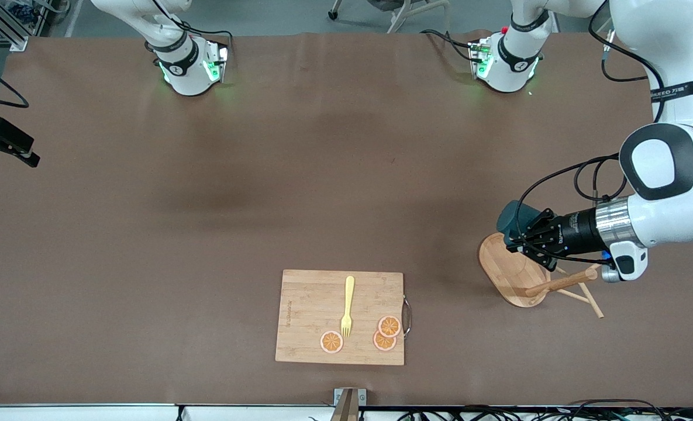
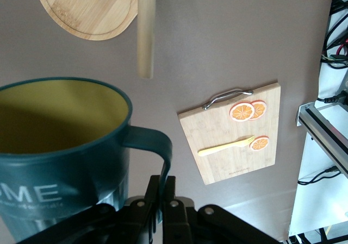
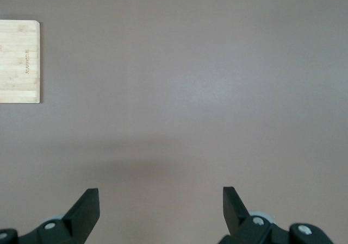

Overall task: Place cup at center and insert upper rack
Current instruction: 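Hang the mug handle onto a peg of the mug tree with the left gripper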

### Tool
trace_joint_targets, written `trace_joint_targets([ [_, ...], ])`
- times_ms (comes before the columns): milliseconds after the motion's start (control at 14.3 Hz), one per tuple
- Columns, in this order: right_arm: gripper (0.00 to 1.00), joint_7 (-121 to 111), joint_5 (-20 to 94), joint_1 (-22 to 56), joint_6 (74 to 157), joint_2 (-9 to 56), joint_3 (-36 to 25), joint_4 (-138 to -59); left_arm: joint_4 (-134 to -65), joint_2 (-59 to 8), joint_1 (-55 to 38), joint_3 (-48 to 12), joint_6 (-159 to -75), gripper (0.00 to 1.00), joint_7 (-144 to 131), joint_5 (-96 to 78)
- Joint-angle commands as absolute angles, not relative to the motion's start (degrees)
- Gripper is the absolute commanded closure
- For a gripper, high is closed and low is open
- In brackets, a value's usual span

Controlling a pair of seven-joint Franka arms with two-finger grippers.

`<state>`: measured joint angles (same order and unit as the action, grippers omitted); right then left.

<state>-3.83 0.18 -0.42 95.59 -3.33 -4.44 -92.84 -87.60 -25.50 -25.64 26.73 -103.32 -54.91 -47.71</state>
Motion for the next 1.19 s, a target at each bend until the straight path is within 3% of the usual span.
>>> trace_joint_targets([
  [0,0.00,-3.7,-0.4,-0.1,95.2,-3.1,-4.5,-92.1,-88.3,-25.4,-25.1,26.3,-104.9,1.00,-53.1,-50.1],
  [558,0.00,-3.7,-0.5,0.2,95.3,-3.2,-4.5,-92.0,-87.8,-27.4,-25.4,26.3,-111.7,1.00,-52.1,-54.7],
  [1116,0.00,-3.8,-0.5,-0.1,95.2,-3.1,-4.5,-92.1,-86.0,-30.0,-24.3,26.4,-112.8,1.00,-49.9,-55.8],
])
